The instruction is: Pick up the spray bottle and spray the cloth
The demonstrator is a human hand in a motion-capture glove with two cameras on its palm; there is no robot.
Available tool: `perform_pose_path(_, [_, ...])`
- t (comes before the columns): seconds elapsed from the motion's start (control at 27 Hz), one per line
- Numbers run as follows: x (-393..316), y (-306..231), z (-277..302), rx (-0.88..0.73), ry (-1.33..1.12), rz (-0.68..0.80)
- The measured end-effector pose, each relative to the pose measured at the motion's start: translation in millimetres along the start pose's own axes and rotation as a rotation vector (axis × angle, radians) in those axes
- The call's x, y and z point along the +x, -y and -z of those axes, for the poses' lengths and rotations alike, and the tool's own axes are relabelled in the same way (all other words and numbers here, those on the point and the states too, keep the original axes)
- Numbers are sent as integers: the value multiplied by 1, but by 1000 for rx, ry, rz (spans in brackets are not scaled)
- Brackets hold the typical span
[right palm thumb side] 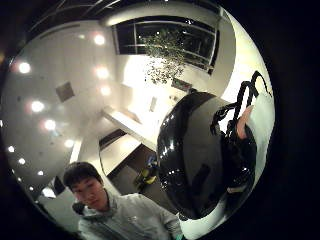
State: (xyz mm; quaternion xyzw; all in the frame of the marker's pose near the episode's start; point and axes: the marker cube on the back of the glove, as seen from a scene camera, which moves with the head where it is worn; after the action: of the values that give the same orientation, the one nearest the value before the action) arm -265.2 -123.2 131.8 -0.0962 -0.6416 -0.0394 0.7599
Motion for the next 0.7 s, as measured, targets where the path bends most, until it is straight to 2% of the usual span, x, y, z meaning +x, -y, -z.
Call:
perform_pose_path(0.15, [33, 3, -22, 36, -41, -41])
perform_pose_path(0.3, [63, -14, -21, -73, -186, -74])
perform_pose_path(0.44, [74, -15, -21, -105, -302, -88])
perform_pose_path(0.7, [19, -21, -3, -181, -104, -91])
